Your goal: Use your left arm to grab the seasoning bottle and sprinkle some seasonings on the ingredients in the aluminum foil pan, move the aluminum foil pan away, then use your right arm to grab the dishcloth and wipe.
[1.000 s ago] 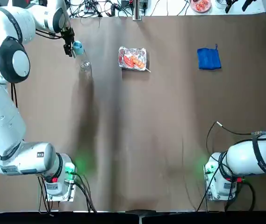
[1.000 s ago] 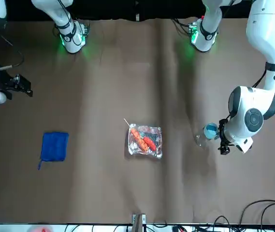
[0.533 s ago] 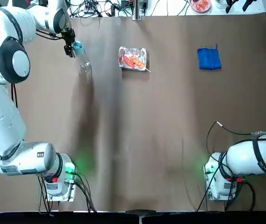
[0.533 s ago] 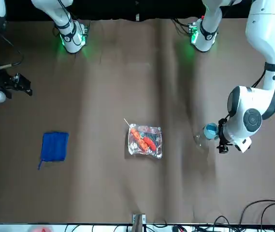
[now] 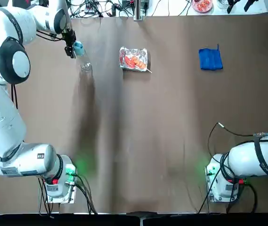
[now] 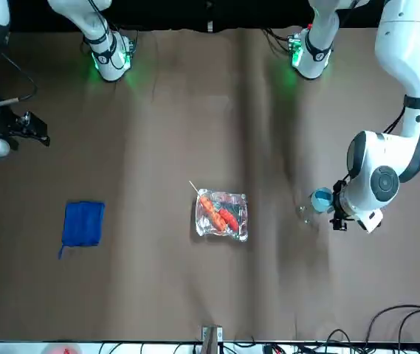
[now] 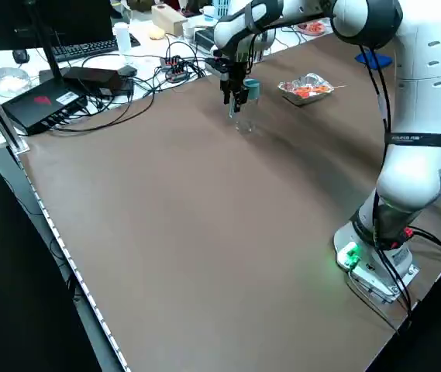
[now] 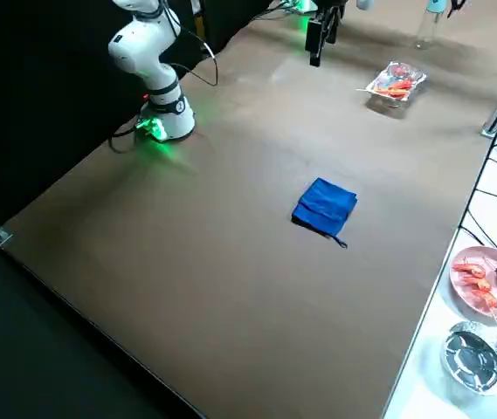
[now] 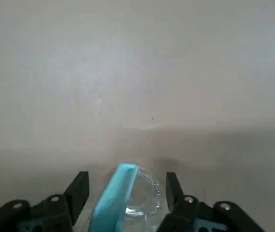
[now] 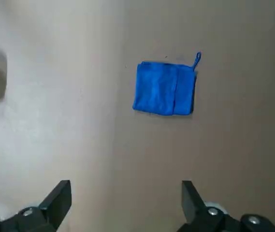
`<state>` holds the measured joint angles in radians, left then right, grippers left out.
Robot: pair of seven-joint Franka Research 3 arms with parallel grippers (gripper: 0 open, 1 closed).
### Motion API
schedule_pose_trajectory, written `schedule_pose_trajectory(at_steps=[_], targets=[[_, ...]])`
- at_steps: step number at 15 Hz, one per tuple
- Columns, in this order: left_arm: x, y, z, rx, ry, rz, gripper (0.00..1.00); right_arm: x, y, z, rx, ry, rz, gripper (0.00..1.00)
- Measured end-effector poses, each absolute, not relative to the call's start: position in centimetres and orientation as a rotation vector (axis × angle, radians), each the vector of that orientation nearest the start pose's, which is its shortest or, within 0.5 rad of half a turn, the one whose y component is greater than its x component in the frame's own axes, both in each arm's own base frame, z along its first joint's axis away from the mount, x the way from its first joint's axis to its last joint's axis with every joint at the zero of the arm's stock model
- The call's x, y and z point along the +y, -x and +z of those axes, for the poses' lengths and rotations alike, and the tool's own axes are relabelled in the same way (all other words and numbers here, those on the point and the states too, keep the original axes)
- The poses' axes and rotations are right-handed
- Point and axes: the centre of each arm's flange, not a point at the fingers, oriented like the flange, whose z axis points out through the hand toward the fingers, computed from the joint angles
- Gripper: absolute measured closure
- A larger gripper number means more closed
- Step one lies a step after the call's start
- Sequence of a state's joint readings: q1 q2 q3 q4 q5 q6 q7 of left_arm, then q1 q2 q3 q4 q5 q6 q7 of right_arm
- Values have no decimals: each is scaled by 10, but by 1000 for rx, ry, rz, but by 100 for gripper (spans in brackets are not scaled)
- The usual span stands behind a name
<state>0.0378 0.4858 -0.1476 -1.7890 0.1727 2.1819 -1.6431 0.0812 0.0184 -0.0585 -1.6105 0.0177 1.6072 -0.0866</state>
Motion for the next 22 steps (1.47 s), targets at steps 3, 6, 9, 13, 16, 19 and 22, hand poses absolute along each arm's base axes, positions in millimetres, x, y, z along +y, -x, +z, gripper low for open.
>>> schedule_pose_trajectory(at_steps=[3,6,9,13,16,19,22], targets=[[-57,-642,277,-2002,2279,3,33,15,-562,599,-170,3120,33,0],[-57,-643,280,-2004,2280,-2,43,16,-562,599,-172,3119,33,0],[-57,-643,282,-2005,2281,-5,47,16,-562,599,-173,3119,33,0],[-57,-640,281,-1994,2270,14,53,16,-562,599,-173,3119,33,0],[-58,-640,281,-1991,2270,17,56,16,-562,599,-174,3119,33,0],[-58,-640,281,-1991,2269,17,62,16,-562,599,-174,3119,33,0],[-58,-640,282,-1991,2270,16,77,16,-562,599,-174,3119,33,0]])
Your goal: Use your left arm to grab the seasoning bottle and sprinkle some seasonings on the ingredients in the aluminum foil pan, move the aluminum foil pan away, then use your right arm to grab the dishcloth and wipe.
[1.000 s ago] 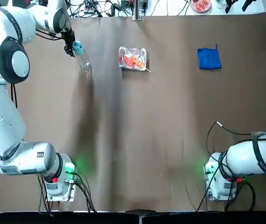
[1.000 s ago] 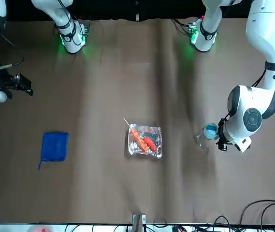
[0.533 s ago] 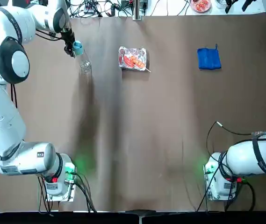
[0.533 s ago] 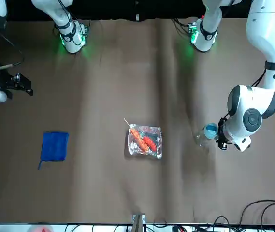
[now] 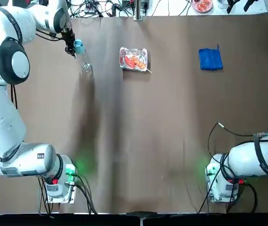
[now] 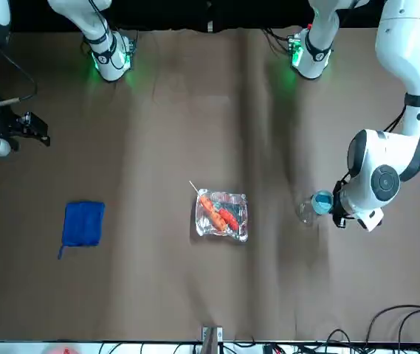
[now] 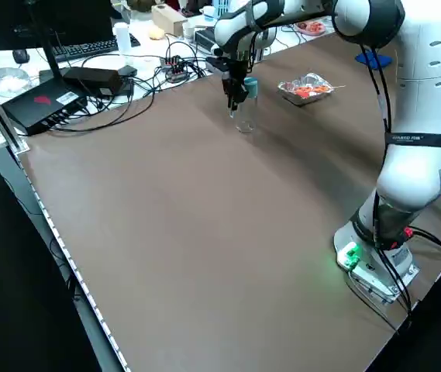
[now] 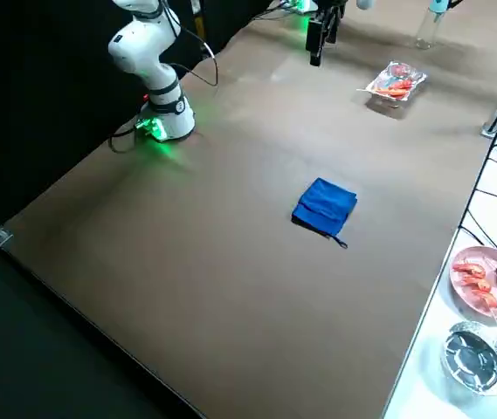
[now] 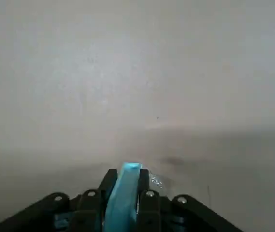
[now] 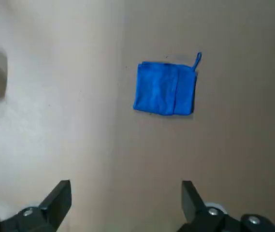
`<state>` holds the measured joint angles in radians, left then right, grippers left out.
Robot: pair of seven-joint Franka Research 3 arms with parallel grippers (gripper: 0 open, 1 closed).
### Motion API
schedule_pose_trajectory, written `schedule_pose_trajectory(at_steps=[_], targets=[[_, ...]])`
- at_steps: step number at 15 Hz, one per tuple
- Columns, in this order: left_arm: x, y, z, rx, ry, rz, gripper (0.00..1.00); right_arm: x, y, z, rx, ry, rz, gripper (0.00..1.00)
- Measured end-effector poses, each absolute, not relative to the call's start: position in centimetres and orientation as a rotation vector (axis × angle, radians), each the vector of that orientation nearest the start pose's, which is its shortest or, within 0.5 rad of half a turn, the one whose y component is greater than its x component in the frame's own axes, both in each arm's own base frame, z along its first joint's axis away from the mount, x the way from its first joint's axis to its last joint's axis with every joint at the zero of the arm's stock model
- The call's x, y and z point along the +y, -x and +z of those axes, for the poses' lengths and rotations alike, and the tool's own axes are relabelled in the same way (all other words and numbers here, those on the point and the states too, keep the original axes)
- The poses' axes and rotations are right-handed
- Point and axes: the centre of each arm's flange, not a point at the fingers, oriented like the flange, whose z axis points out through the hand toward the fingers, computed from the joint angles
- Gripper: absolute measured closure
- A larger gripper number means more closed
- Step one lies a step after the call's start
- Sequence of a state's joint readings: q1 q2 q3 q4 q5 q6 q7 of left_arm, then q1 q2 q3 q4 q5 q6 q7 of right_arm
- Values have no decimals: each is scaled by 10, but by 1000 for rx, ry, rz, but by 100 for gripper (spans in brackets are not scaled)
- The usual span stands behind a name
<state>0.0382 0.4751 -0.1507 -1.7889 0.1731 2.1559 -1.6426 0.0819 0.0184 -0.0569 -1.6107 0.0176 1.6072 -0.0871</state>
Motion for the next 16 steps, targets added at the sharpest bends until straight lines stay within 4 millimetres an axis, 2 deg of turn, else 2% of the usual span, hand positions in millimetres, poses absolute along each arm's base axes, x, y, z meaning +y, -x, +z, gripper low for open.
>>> schedule_pose_trajectory(at_steps=[7,10,16], targets=[[-60,-640,282,-1988,2275,15,77,17,-562,598,-176,3119,34,0],[-69,-640,287,-1981,2296,11,77,17,-562,598,-176,3119,34,0],[-79,-640,323,-1983,2331,-35,77,17,-562,598,-177,3119,34,0]])
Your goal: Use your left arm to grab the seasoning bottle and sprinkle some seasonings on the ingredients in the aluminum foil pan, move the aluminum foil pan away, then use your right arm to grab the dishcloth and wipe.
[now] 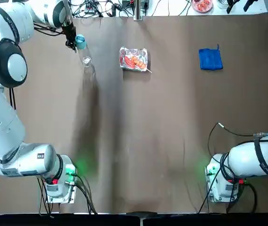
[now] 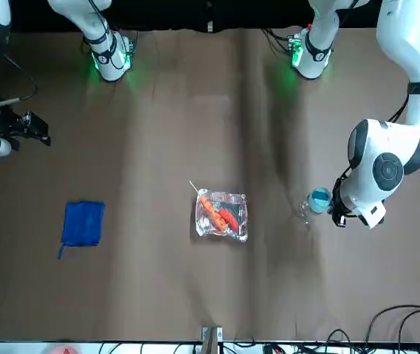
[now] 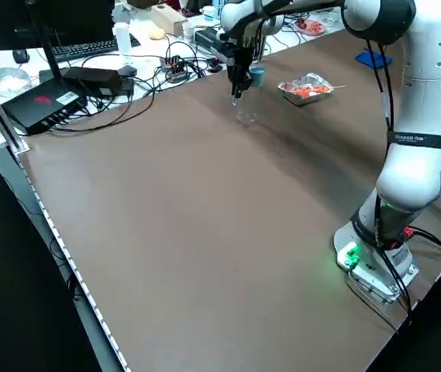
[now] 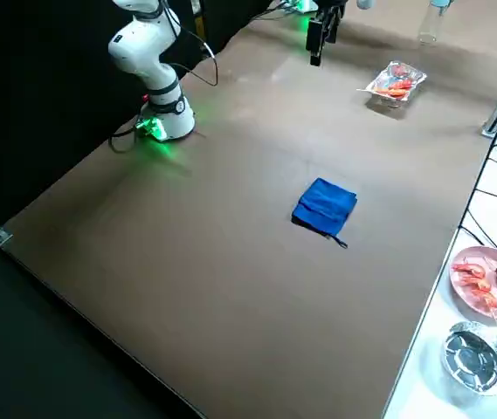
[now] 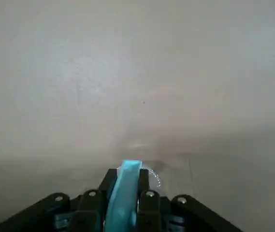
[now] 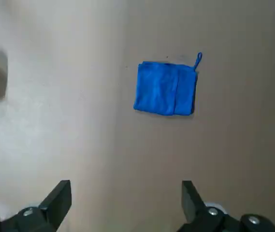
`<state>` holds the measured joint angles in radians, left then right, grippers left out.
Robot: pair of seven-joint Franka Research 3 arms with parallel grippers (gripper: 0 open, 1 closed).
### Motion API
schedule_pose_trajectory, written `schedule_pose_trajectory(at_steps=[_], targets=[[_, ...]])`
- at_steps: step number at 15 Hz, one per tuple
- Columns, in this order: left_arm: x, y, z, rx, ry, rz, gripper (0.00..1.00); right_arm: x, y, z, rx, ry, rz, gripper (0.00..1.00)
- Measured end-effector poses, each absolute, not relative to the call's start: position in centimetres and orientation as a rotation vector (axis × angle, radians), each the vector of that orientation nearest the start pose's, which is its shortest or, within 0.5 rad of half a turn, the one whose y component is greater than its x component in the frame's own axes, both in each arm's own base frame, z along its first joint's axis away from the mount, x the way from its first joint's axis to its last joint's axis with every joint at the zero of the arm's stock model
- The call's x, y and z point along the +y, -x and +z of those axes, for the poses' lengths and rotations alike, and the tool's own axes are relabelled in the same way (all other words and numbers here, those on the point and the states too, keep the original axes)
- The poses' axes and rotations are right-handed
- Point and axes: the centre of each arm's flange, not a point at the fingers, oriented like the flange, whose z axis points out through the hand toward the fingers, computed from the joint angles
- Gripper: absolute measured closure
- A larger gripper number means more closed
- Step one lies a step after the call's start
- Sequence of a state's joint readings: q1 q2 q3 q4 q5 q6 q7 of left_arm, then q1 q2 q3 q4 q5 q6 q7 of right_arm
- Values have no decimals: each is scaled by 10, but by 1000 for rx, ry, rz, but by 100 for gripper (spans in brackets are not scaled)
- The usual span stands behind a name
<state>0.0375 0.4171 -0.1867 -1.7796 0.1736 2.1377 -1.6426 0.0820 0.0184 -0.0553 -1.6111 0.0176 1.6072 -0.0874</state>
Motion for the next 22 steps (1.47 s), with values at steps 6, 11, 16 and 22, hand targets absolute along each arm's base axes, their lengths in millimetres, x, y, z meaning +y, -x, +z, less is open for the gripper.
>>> schedule_pose_trajectory(at_steps=[6,11,16,22], targets=[[-99,-636,346,-1966,2344,-36,77,17,-562,598,-177,3119,35,0],[-177,-619,409,-1984,2187,-128,77,19,-561,597,-181,3119,42,0],[-268,-592,432,-1969,2050,-453,77,19,-561,597,-183,3119,44,0],[-317,-590,409,-1896,1900,-707,77,19,-561,596,-183,3118,46,0]])
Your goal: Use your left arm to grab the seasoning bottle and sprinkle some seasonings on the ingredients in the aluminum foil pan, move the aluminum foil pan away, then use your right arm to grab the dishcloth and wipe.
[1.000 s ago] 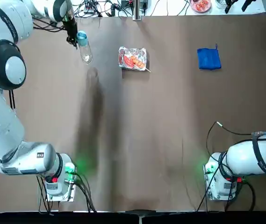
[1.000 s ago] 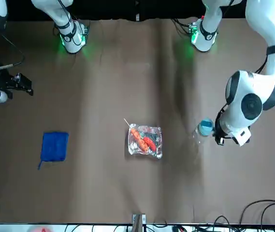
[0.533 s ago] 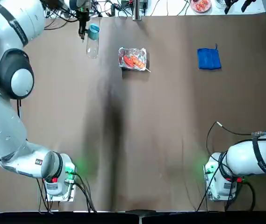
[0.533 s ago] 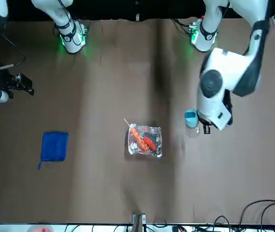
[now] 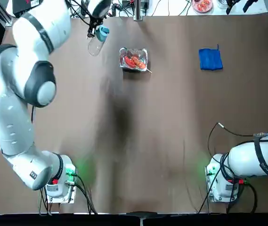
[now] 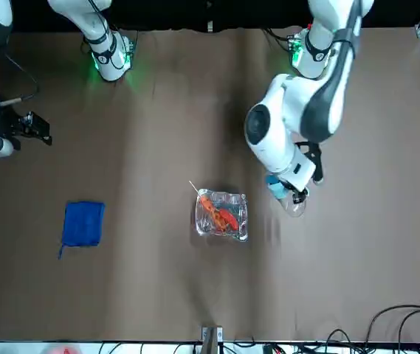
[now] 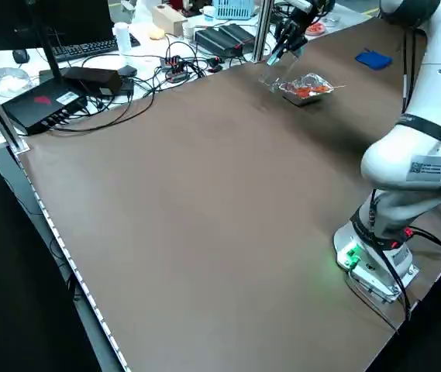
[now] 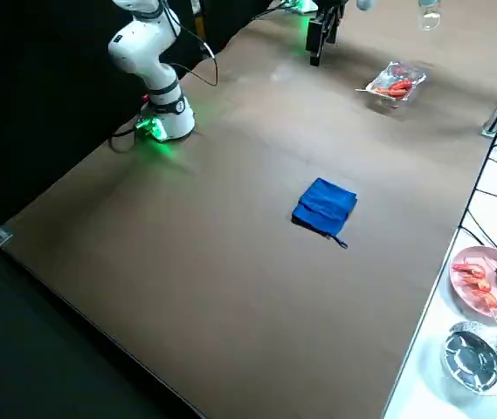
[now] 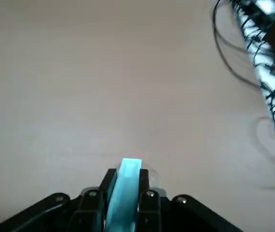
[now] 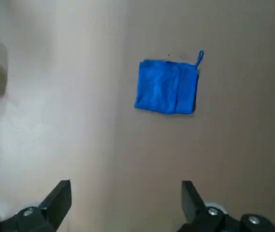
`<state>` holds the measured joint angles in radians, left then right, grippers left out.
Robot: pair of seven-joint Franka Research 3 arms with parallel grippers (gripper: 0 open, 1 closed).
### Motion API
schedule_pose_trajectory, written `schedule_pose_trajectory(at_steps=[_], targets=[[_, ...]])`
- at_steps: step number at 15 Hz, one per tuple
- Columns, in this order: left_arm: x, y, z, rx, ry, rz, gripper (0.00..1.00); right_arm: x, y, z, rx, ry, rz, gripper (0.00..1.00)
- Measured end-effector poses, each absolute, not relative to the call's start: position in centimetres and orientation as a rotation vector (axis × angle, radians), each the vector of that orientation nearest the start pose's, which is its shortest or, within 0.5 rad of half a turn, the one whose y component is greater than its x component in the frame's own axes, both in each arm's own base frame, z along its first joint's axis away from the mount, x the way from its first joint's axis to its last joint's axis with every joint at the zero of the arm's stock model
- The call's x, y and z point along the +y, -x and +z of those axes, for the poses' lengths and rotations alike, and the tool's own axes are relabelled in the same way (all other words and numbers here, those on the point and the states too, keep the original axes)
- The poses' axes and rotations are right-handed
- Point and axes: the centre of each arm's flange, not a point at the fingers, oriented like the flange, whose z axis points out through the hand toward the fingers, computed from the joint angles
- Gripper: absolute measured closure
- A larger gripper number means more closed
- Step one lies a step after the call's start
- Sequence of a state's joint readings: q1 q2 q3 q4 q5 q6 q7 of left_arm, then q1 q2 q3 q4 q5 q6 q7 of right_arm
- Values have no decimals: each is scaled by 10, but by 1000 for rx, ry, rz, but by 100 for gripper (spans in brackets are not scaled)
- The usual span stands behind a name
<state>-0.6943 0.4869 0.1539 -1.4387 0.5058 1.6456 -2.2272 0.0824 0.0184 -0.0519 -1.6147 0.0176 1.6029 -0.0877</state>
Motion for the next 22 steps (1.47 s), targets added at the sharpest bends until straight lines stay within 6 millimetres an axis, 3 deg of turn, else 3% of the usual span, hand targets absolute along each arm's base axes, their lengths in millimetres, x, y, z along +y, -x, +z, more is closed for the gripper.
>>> schedule_pose_trajectory(at_steps=[4,8,13,18,22], targets=[[-342,-585,395,-1887,1846,-798,77,19,-561,596,-183,3118,47,0],[-357,-599,377,-1922,1735,-886,77,19,-561,596,-184,3118,48,0],[-378,-588,361,-1901,1666,-977,77,19,-561,596,-184,3118,48,0],[-386,-584,342,-1848,1625,-1053,77,19,-561,596,-184,3118,48,0],[-385,-593,329,-1861,1570,-1113,77,19,-561,596,-184,3118,49,0]])
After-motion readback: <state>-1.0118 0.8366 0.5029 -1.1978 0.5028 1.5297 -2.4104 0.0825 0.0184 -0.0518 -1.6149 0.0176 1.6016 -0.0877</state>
